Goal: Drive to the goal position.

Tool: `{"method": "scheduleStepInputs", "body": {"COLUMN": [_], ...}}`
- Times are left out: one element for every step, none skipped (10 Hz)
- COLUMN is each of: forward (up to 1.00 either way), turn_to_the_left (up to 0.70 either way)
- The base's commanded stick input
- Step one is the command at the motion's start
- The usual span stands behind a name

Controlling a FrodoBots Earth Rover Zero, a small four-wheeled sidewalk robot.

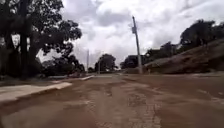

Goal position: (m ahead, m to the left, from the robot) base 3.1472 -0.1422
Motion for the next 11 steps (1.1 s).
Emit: {"method": "scheduleStepInputs", "body": {"forward": [0.70, 0.70, 0.70, 0.70, 0.70, 0.70, 0.70, 0.70, 0.70, 0.70, 0.70], "turn_to_the_left": [0.00, 0.00, 0.00, 0.00, 0.00, 0.00, 0.00, 0.00, 0.00, 0.00, 0.00]}}
